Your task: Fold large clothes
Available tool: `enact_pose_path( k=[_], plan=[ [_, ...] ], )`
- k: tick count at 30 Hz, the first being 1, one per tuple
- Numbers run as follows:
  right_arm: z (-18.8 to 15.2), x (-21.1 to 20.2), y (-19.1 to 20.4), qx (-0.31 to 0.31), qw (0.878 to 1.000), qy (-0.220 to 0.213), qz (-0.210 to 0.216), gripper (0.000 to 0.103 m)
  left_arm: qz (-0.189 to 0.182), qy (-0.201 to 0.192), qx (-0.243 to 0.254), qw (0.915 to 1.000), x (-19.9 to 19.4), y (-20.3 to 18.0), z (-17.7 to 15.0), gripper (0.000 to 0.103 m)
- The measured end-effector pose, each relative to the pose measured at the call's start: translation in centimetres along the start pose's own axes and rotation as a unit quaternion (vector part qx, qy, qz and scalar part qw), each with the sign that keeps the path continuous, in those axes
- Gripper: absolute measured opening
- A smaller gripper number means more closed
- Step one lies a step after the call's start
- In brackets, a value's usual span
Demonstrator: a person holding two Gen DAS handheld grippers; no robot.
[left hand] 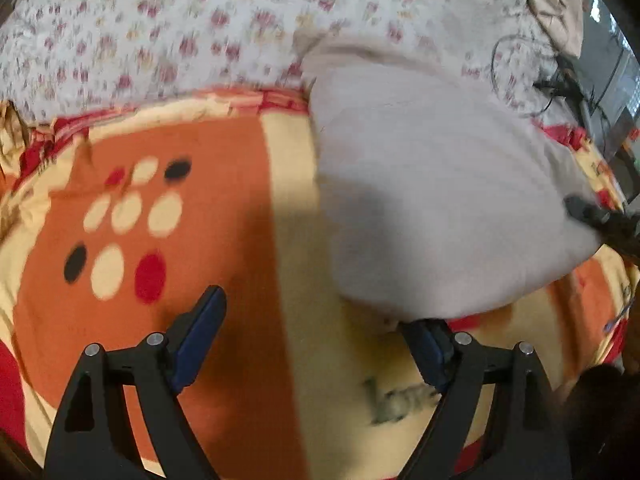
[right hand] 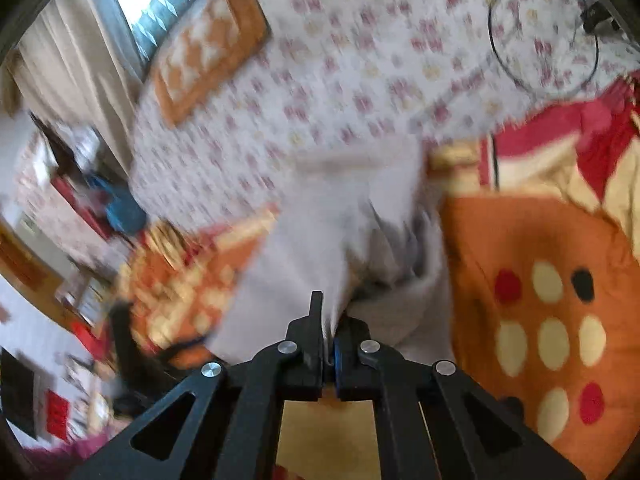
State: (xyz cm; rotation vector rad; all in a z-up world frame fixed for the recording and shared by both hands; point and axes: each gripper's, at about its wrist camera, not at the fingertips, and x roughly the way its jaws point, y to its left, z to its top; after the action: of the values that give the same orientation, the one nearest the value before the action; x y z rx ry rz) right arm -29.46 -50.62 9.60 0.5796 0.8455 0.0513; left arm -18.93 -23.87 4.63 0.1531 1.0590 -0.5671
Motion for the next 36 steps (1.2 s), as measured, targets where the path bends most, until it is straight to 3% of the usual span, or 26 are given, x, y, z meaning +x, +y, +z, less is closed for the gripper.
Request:
enact_pose_path(
  k=[3, 5, 7, 9, 11, 14, 17, 22, 24, 25, 27, 30, 36],
  plan=[
    [-1.6, 2.8, -0.9, -0.007, 0.998, 0.049, -0.037, 0.002, -0.011, 0.011, -0.019, 0.9997, -0.1, 0.8, -0.3, 0.086],
    [-1.4, 2.5, -1.1, -0.003, 0.998, 0.047, -0.038, 0.006, -0.013, 0.006, -0.001, 0.9999, -1.5, 0.6, -0.1, 0.086],
    [-0.5, 0.7, -0.8, 0.000, 0.999, 0.026, -0.046, 0.017, -0.009, -0.006, 0.020, 0.9997, -3.0, 0.3, -0.1, 0.086],
    [0.6, -1.3, 0.0, -0.018, 0.998, -0.001, -0.062, 0.037, 0.001, -0.023, 0.034, 0.9992, -4.4, 0.3, 0.3, 0.086],
    [1.7, -2.4, 0.9, -0.038, 0.996, -0.031, -0.074, 0.047, 0.000, -0.037, 0.027, 0.9990, -5.0, 0.5, 1.3, 0.086],
    [4.0, -1.9, 2.3, -0.045, 0.995, -0.051, -0.075, 0.048, -0.008, -0.044, 0.009, 0.9990, -4.3, 0.2, 3.7, 0.086],
    [5.6, 1.6, 4.0, -0.060, 0.995, -0.043, -0.070, 0.045, -0.008, -0.039, 0.000, 0.9992, -2.2, -0.8, 6.1, 0.086],
    [7.0, 7.9, 2.3, -0.054, 0.982, -0.024, -0.177, 0.042, 0.011, -0.018, 0.020, 0.9996, 1.5, -2.9, 7.9, 0.086],
    [6.4, 9.9, -0.7, -0.024, 0.977, -0.011, -0.210, 0.046, 0.007, -0.014, 0.022, 0.9996, 2.6, -3.2, 7.8, 0.087],
    [5.9, 10.3, -2.0, -0.011, 0.980, -0.004, -0.200, 0.048, 0.005, -0.013, 0.019, 0.9997, 3.0, -3.2, 7.6, 0.087],
    [5.1, 10.7, -4.1, 0.022, 0.984, -0.003, -0.179, 0.065, 0.004, -0.012, 0.013, 0.9998, 3.4, -3.2, 7.6, 0.087],
    [5.2, 9.7, -5.3, 0.063, 0.987, 0.004, -0.150, 0.063, 0.008, -0.012, 0.012, 0.9998, 3.3, -3.3, 7.7, 0.087],
    [4.7, 5.3, -1.5, 0.012, 0.988, -0.040, -0.149, 0.062, 0.014, -0.016, 0.017, 0.9996, 3.2, -3.5, 7.6, 0.087]
  ],
)
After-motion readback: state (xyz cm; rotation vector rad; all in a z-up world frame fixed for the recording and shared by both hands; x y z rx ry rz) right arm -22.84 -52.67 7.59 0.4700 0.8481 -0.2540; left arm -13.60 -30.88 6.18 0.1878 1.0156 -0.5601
